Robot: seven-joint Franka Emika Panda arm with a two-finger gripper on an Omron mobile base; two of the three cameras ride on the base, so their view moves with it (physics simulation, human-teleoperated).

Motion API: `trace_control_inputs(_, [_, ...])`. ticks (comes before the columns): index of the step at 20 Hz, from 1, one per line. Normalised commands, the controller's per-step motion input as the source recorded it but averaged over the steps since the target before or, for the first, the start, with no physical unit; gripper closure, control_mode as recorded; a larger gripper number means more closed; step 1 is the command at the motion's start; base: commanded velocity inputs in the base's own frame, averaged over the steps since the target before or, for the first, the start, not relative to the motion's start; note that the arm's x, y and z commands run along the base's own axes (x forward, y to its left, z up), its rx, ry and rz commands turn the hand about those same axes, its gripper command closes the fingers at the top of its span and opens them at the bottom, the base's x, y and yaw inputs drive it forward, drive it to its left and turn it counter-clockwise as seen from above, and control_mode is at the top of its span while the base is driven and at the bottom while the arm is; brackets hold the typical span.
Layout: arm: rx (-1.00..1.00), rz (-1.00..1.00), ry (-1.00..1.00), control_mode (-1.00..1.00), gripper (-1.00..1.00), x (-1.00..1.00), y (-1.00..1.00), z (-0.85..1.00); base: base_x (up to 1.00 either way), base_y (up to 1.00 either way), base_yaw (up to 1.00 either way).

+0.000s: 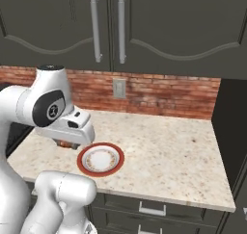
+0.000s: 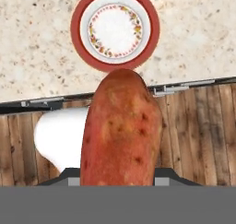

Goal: Pick sweet potato from the fridge and place it on the plate on the counter.

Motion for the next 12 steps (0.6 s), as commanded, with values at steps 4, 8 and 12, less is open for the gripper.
trace_control_inputs(4, [0.08,0.0,0.2,-1.0,1.0,0.31,-0.03,-0.54,0.0,0.0,0.0])
trace_control_inputs(8, [0.05,0.0,0.13,-1.0,1.0,0.41,-0.01,-0.52,0.0,0.0,0.0])
trace_control_inputs(12, [0.0,0.0,0.01,-1.0,1.0,0.34,0.0,-0.33,0.0,0.0,0.0])
